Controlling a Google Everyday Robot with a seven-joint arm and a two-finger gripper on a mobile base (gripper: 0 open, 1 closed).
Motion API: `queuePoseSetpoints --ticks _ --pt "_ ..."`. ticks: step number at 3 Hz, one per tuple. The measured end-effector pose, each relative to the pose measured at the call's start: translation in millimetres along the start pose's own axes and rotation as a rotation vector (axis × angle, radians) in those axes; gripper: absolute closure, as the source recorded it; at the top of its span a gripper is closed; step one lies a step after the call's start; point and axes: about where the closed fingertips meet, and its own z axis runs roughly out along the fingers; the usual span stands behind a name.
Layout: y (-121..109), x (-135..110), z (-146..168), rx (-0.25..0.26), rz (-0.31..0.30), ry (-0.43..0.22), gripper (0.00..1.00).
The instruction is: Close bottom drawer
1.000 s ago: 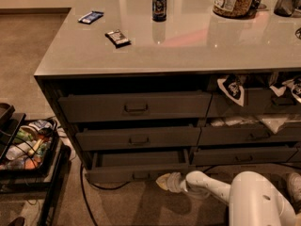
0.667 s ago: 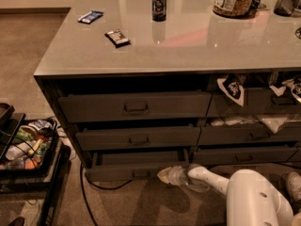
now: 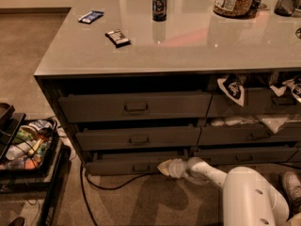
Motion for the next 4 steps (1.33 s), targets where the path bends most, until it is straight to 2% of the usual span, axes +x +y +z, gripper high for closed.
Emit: queuePoseSetpoints --ticks 1,3,4 --pt "-0.9 -1.5 0.0 0.002 -0.002 -0.002 1.00" --pt "-28.4 -27.8 5.4 0.007 -0.047 -0.028 1.00" --pt "-28.3 -27.8 5.4 0.007 -0.047 -0.028 1.00"
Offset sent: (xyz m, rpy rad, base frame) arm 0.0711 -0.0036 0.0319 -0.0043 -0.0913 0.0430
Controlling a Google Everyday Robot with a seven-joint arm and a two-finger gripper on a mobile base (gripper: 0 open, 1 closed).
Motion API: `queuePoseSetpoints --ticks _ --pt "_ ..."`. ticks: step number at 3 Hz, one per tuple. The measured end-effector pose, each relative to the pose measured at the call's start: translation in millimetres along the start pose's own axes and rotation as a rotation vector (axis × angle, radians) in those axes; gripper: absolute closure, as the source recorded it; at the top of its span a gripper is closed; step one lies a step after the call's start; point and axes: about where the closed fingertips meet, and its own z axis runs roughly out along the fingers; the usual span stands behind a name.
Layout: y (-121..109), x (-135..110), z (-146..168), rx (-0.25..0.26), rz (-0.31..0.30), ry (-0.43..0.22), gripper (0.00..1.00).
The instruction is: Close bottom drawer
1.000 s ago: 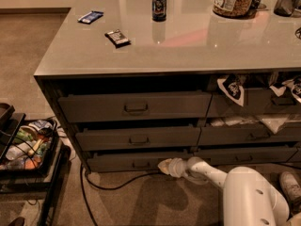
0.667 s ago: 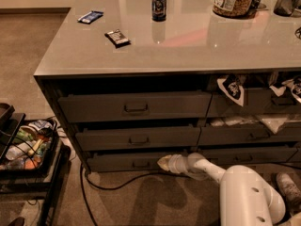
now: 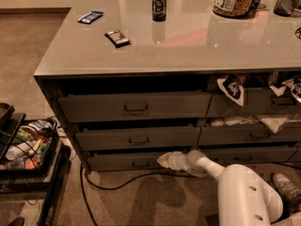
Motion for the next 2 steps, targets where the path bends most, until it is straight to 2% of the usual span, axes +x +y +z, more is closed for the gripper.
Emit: queuePoseSetpoints --ticks 1,2 --pt "13.1 1.0 -7.0 -0.063 -0.004 -0.005 1.00" --pt "28.8 -4.2 -36.7 -0.094 -0.005 -0.027 1.00"
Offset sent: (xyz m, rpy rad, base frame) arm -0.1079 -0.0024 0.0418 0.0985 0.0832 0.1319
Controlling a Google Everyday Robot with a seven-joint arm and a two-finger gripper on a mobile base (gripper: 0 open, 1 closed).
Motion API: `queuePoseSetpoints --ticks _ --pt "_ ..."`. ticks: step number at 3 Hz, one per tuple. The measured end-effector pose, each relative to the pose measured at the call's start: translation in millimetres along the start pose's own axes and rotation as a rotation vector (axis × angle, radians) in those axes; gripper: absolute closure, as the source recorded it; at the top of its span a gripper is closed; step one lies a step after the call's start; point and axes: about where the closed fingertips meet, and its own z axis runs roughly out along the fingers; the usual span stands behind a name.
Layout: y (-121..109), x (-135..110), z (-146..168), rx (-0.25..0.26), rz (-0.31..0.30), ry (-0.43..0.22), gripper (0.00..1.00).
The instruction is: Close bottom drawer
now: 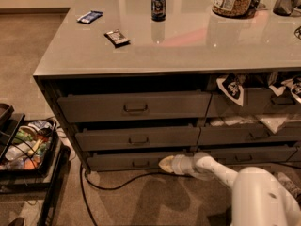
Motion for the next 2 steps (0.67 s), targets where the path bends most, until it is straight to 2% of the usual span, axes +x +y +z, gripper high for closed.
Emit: queuePoseSetpoints --ticks 2 --pt "73.9 1.2 -56.1 -0.015 0.017 -0.034 1.00"
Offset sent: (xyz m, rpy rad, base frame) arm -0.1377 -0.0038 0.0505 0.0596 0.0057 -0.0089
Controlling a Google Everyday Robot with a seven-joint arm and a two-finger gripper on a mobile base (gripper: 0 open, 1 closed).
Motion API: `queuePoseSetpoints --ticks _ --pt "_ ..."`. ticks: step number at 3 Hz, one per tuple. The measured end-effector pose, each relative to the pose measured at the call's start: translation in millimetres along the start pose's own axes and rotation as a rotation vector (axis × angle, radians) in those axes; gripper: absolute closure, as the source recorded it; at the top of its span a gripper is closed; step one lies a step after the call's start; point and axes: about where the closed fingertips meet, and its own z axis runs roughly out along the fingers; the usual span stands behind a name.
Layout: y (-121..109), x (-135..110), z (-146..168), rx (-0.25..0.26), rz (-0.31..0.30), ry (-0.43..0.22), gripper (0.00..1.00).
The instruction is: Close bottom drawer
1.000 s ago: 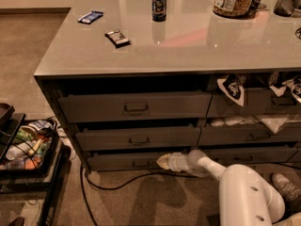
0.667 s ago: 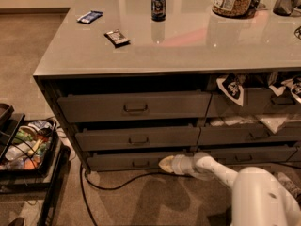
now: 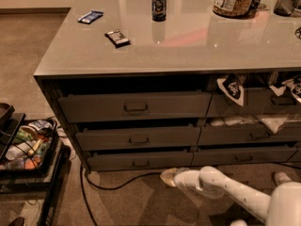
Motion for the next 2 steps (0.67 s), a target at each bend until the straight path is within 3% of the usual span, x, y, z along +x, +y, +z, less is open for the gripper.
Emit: queuePoseSetpoints --ticks 1,2 --pt "35.4 -1.7 -20.0 0.008 -0.013 -0.011 1.00" --pt "36.5 -1.3 -20.0 0.007 -0.012 -0.011 1.00"
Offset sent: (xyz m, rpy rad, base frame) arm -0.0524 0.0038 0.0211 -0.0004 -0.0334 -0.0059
